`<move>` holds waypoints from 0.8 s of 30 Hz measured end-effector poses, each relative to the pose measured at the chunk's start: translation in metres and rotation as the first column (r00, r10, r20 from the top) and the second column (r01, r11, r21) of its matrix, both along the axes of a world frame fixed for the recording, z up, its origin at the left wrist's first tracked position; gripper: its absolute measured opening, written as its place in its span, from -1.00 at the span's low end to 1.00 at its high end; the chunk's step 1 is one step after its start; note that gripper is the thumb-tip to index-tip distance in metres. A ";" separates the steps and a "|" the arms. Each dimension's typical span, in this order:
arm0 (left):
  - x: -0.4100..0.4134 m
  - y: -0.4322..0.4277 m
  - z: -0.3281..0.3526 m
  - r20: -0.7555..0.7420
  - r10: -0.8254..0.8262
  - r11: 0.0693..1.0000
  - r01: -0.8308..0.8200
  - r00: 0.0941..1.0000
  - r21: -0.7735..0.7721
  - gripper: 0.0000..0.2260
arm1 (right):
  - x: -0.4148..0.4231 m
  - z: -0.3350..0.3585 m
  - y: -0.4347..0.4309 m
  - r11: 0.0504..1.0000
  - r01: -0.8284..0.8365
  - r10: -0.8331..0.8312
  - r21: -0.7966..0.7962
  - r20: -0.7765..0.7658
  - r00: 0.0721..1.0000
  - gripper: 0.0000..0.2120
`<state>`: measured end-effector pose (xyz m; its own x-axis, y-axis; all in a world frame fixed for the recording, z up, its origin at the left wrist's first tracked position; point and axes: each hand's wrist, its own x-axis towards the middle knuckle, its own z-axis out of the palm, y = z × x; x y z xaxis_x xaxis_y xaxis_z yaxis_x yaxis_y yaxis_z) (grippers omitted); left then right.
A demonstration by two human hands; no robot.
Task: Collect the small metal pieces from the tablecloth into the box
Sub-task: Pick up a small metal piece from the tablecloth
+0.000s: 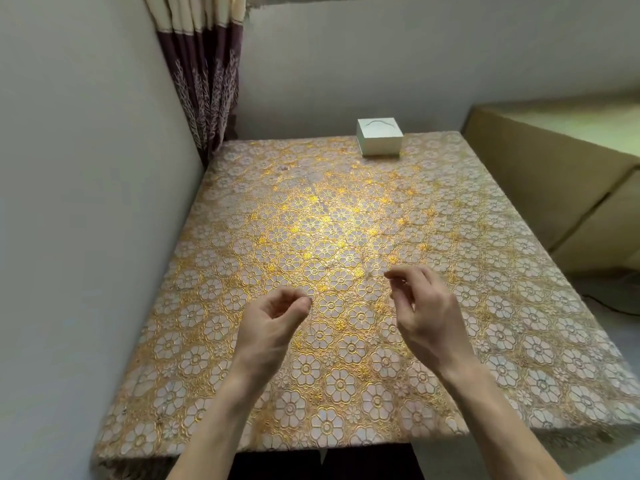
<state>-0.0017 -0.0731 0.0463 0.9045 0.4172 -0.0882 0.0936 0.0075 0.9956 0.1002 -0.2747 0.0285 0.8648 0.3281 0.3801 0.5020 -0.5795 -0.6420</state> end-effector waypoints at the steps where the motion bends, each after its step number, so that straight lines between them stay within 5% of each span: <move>1: 0.006 0.002 0.006 0.015 -0.010 1.000 0.010 1.000 0.020 -0.99 | 0.005 0.004 0.001 1.000 0.006 -0.006 0.026 0.012 1.000 -0.83; 6: 0.016 0.006 0.024 0.065 -0.024 0.996 0.019 0.998 0.087 -0.97 | 0.013 0.014 0.000 0.996 0.013 -0.022 0.088 0.104 0.994 -0.84; 10: 0.000 0.007 0.015 0.000 -0.084 0.975 0.082 0.996 0.206 -0.73 | -0.004 -0.007 -0.011 0.997 -0.007 -0.001 0.079 0.089 0.996 -0.85; 14: -0.029 -0.003 -0.012 -0.115 -0.075 0.921 0.113 0.990 0.372 -0.95 | -0.046 -0.057 -0.023 1.000 -0.024 0.024 0.002 -0.045 0.999 -0.88; 20: -0.059 -0.010 -0.049 -0.173 -0.009 0.756 0.120 0.985 0.644 -0.88 | -0.102 -0.075 -0.020 0.998 0.033 -0.039 -0.058 -0.115 0.993 -0.56; 24: -0.069 -0.015 -0.059 -0.146 0.033 0.797 0.062 0.989 0.601 -0.89 | -0.127 -0.063 0.001 0.998 0.038 -0.031 0.041 -0.146 0.989 -0.61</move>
